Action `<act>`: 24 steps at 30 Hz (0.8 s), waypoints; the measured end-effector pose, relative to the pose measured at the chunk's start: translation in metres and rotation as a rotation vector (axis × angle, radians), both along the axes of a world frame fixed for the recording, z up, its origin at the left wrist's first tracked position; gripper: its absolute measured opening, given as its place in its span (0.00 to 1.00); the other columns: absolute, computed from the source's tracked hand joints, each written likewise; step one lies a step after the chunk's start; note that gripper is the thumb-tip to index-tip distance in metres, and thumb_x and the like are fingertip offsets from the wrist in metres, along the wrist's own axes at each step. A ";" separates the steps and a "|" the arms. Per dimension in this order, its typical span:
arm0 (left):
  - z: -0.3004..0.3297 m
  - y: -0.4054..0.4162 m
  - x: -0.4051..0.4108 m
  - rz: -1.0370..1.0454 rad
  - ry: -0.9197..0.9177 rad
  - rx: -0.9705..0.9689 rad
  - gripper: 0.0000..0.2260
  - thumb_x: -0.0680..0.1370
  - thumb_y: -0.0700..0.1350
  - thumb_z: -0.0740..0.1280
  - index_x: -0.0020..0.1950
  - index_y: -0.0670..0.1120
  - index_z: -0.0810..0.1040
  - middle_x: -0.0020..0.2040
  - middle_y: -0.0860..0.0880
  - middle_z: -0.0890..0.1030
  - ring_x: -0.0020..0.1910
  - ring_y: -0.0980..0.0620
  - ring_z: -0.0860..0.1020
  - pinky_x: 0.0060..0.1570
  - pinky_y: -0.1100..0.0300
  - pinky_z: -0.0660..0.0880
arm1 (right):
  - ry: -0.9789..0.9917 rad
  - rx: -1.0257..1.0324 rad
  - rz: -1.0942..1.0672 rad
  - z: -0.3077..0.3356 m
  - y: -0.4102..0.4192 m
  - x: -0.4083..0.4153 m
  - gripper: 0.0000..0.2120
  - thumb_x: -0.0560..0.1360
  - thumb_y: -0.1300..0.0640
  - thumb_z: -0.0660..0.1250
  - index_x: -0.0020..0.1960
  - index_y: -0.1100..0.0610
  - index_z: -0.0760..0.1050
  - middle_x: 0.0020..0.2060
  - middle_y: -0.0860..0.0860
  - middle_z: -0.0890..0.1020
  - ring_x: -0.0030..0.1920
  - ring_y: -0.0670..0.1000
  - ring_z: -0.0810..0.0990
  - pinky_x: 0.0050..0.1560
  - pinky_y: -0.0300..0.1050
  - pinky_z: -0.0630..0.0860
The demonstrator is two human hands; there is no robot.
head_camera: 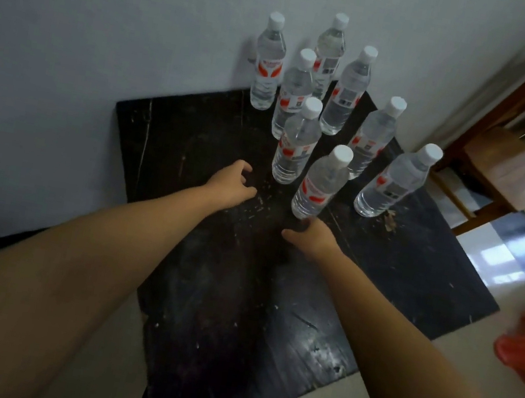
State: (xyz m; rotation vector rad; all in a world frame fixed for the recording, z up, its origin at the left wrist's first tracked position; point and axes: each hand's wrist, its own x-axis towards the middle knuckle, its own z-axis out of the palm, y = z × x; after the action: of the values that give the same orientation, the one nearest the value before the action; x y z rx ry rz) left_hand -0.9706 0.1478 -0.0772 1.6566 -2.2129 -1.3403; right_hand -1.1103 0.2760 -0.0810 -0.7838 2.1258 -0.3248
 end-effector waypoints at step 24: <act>-0.004 0.099 0.096 0.106 -0.358 -0.156 0.17 0.77 0.47 0.67 0.64 0.44 0.74 0.58 0.44 0.77 0.55 0.46 0.77 0.52 0.55 0.74 | 0.430 -0.015 0.739 0.019 0.014 0.035 0.16 0.76 0.56 0.65 0.63 0.60 0.74 0.58 0.57 0.77 0.56 0.58 0.78 0.49 0.49 0.74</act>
State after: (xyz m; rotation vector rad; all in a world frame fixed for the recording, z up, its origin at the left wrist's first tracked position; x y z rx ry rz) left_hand -0.8750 0.2465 -0.0810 2.0509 -2.2949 -0.8756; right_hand -1.0751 0.2900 -0.0622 -1.6847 2.0296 0.2441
